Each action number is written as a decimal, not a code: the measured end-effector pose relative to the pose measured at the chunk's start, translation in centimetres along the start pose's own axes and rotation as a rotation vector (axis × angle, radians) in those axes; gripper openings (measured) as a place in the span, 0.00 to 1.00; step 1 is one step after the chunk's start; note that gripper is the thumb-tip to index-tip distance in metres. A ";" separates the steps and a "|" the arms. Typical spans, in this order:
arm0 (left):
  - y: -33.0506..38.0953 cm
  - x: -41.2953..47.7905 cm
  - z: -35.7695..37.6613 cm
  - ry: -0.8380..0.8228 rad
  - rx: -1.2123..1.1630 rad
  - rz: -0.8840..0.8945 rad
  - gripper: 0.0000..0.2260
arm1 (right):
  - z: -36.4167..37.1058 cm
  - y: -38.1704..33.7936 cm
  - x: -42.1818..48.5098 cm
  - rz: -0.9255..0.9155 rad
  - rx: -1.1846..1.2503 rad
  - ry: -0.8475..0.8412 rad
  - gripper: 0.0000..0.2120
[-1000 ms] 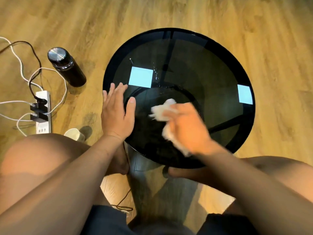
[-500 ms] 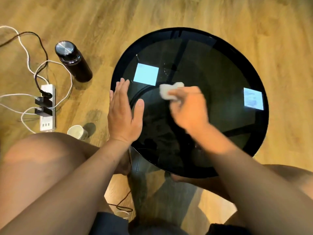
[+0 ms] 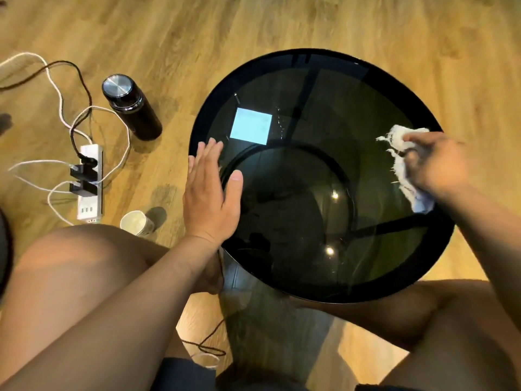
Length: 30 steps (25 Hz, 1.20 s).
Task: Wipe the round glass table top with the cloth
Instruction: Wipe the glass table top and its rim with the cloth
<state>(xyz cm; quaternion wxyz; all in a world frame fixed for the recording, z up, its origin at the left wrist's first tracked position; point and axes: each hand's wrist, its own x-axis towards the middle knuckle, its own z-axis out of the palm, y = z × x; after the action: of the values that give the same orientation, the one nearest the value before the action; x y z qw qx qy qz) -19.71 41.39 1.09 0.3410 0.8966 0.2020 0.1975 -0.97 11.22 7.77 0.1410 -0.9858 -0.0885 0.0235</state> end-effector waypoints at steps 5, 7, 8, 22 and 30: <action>0.1 -0.1 0.1 0.039 -0.037 -0.031 0.25 | 3.0 -7.1 -0.6 0.017 0.025 0.091 0.18; 0.2 -0.1 -0.1 0.044 -0.055 -0.015 0.26 | 6.2 -14.8 -2.2 -0.255 0.148 0.072 0.13; 0.3 -0.1 -0.2 0.047 -0.079 -0.001 0.26 | 7.8 -18.6 -3.2 -0.365 0.211 0.021 0.11; 0.1 0.0 0.0 0.010 -0.039 -0.045 0.24 | 0.8 -2.0 4.4 0.157 0.041 0.067 0.21; 1.0 0.1 -0.7 0.042 -0.135 -0.067 0.27 | 10.7 -27.4 -1.3 -0.578 0.139 -0.214 0.15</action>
<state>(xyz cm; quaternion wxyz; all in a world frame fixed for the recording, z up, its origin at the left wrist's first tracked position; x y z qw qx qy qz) -19.74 41.06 2.28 0.4029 0.8599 0.2253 0.2181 -7.62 39.79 5.22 0.1988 -0.8996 -0.3777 0.0919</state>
